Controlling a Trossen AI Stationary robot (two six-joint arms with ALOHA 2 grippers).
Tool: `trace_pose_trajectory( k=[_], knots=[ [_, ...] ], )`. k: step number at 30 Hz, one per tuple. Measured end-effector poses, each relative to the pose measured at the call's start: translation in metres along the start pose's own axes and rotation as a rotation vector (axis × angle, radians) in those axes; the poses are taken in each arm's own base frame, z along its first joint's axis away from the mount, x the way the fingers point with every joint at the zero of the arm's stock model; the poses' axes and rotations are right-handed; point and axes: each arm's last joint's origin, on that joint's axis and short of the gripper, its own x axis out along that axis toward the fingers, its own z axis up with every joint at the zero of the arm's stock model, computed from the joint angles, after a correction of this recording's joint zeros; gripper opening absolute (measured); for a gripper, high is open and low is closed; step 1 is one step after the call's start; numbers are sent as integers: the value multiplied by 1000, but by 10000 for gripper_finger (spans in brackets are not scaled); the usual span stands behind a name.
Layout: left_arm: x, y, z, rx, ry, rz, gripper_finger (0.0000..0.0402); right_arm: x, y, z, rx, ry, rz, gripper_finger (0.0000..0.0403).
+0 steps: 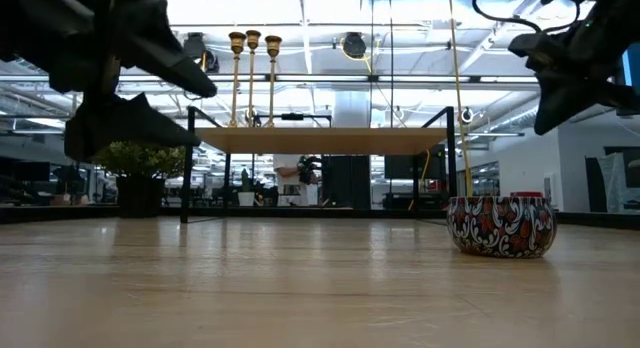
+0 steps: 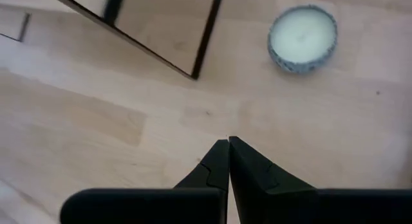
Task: Pick & Place candle stick holders
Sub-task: Put the blue scented candle on the shelf
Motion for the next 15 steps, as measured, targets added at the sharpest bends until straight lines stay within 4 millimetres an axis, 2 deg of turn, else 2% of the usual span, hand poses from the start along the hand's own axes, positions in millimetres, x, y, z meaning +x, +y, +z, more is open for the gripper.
trace_pose_trajectory(
  k=[5,15],
  knots=[
    [-1,5,-1,-2,-26,-58,253,1,5,4,-31,-26,45,4],
    [-1,5,-1,18,-25,-56,253,-1,17,8,-205,-89,156,4]
  ],
)
